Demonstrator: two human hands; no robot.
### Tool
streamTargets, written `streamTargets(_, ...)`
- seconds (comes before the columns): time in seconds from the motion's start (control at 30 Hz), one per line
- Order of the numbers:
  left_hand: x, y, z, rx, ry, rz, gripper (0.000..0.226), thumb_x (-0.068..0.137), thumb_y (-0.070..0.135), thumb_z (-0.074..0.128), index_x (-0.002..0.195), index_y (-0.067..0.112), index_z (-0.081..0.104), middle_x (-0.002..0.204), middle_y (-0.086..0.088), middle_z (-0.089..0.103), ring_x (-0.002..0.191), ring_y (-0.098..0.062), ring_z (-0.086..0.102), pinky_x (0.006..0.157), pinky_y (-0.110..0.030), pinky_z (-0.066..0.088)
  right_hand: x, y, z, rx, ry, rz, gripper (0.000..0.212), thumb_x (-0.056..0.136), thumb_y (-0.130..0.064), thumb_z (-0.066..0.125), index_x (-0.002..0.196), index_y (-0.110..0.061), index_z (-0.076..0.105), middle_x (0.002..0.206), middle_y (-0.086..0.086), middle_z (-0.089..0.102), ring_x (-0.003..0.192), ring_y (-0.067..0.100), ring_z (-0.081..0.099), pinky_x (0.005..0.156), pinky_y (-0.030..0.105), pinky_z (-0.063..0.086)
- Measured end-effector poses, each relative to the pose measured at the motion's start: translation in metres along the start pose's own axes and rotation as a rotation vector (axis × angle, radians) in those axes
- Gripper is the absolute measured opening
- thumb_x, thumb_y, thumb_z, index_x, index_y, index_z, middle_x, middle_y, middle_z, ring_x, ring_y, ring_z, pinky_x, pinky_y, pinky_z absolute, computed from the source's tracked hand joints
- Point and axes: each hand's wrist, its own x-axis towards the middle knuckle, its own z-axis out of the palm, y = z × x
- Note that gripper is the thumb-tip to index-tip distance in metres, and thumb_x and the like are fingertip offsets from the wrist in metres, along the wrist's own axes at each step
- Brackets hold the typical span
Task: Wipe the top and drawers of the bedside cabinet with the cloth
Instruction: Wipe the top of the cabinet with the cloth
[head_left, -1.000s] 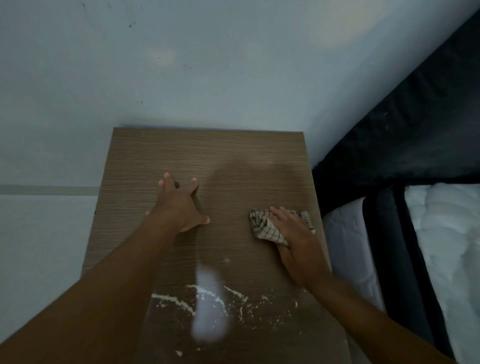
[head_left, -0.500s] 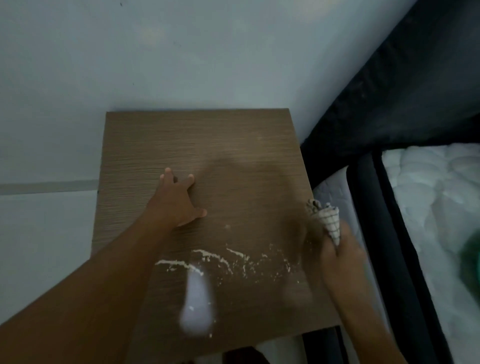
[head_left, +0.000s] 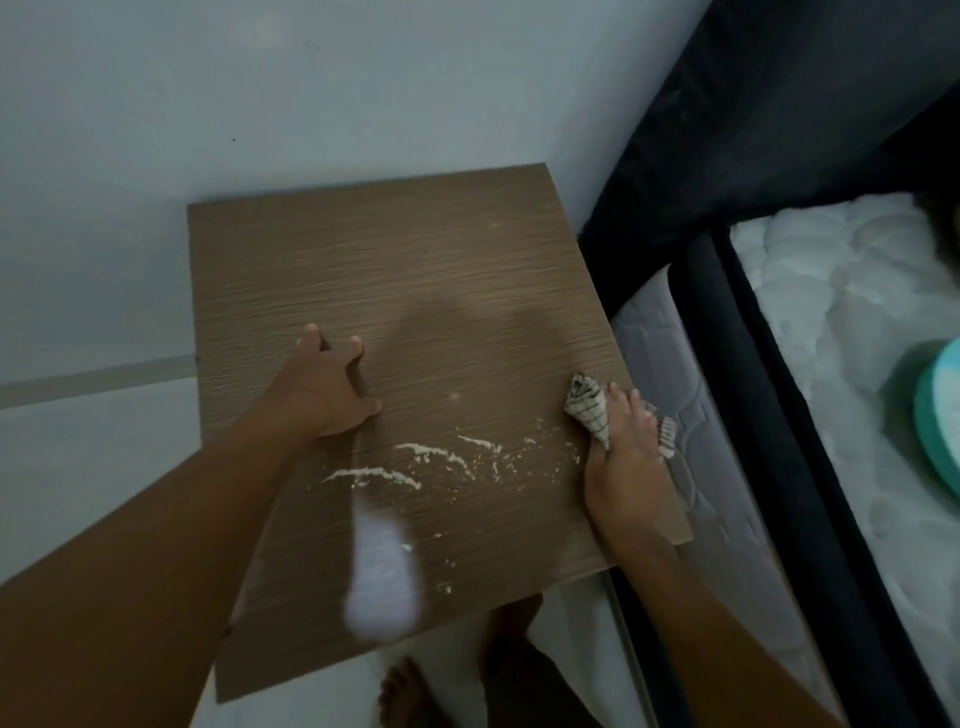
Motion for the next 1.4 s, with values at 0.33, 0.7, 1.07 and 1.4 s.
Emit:
streamTargets(0.33, -0.011, -0.002, 0.005, 0.062, -0.028, 0.05, 0.089, 0.087, 0.048, 0.064, 0.155, 0.031, 0.009, 0.161, -0.011, -0.018, 0.15, -0.033, -0.004, 0.119, -0.045, 0.014, -0.072, -0.059, 0.05, 0.057, 0.003, 0.04, 0.054, 0.093, -0.012, 0.03, 0.145, -0.017, 0.038, 0.154, 0.002, 0.036, 0.147, 0.015, 0.017, 0.121, 0.029, -0.001)
streamTargets(0.7, -0.01, -0.005, 0.008, 0.0, -0.01, 0.058, 0.089, 0.085, 0.045, 0.067, 0.155, 0.032, 0.012, 0.162, -0.01, -0.017, 0.15, -0.031, -0.004, 0.119, -0.046, 0.015, -0.125, -0.154, 0.069, 0.204, -0.126, 0.183, 0.056, 0.091, -0.02, 0.024, 0.146, -0.024, 0.037, 0.155, -0.009, 0.031, 0.147, 0.007, 0.013, 0.121, 0.039, 0.014)
streamTargets(1.07, -0.013, -0.004, 0.006, 0.038, -0.023, 0.056, 0.088, 0.087, 0.046, 0.064, 0.155, 0.032, 0.01, 0.162, -0.01, -0.019, 0.15, -0.03, -0.007, 0.118, -0.048, 0.016, -0.066, -0.114, -0.051, 0.496, 0.038, 0.242, 0.025, 0.099, -0.026, 0.044, 0.119, -0.024, 0.058, 0.097, -0.012, 0.066, 0.084, 0.0, 0.062, 0.072, 0.025, 0.053)
streamTargets(1.4, -0.019, -0.019, -0.004, 0.092, 0.02, 0.124, 0.063, 0.095, 0.047, 0.051, 0.151, 0.03, 0.028, 0.164, -0.005, 0.001, 0.148, -0.032, 0.015, 0.116, -0.045, 0.02, 0.051, -0.142, -0.009, 0.225, -0.264, -0.336, 0.028, 0.099, -0.022, 0.046, 0.124, -0.021, 0.057, 0.1, -0.006, 0.065, 0.084, 0.009, 0.059, 0.069, 0.026, 0.044)
